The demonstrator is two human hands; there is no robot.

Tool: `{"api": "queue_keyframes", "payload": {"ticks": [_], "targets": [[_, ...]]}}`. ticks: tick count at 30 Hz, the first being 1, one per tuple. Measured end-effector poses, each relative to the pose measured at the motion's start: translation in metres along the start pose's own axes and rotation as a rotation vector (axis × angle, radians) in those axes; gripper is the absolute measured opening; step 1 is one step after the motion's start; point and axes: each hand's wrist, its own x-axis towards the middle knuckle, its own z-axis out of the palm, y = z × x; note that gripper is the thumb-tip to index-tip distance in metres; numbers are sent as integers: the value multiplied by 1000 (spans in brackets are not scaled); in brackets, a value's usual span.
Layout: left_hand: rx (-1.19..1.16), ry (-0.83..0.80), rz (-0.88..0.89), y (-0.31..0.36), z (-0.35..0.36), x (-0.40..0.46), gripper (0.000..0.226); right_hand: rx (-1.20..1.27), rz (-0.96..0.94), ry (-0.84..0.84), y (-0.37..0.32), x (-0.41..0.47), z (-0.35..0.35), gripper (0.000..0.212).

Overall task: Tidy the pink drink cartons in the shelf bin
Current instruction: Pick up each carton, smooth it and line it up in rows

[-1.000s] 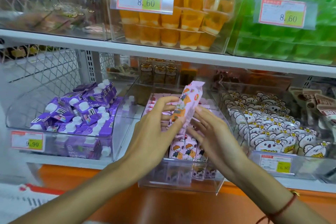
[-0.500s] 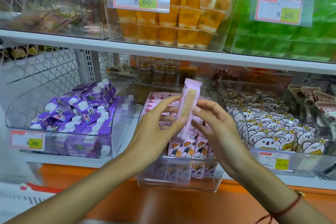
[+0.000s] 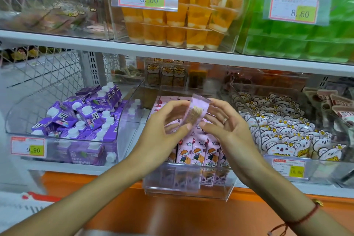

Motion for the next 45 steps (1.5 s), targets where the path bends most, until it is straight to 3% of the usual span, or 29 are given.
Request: {"api": "queue_keyframes", "payload": {"ticks": [6, 13, 17, 22, 25, 28, 30, 37, 40, 43, 45], "targets": [[30, 4, 8, 5, -4, 1, 39, 18, 21, -4, -2, 1, 0, 39], [-208, 28, -367, 15, 0, 4, 29, -90, 192, 7, -7, -2, 4, 28], [-277, 22, -470, 15, 0, 4, 31, -23, 275, 24, -7, -2, 4, 28], [-266, 50, -375, 12, -1, 5, 29, -92, 234, -35, -5, -3, 3, 39], [-206, 41, -323, 13, 0, 6, 26, -300, -4, 28, -2, -5, 6, 40], [-174, 82, -266, 16, 1, 5, 41, -591, -312, 80, -3, -5, 6, 44], [-202, 129, -253, 16, 1, 4, 32, -708, -424, 60, -3, -5, 5, 49], [-312, 149, -289, 19, 1, 7, 20, -612, -298, 37, 3, 1, -1, 39], [-353, 163, -292, 20, 0, 10, 15, -642, -391, 76, 0, 4, -5, 37], [-274, 173, -183, 22, -1, 9, 20, -691, -466, 119, 0, 9, -9, 40], [-216, 276, -100, 20, -5, 14, 20, -747, -422, 165, 5, 13, -10, 48]]}}
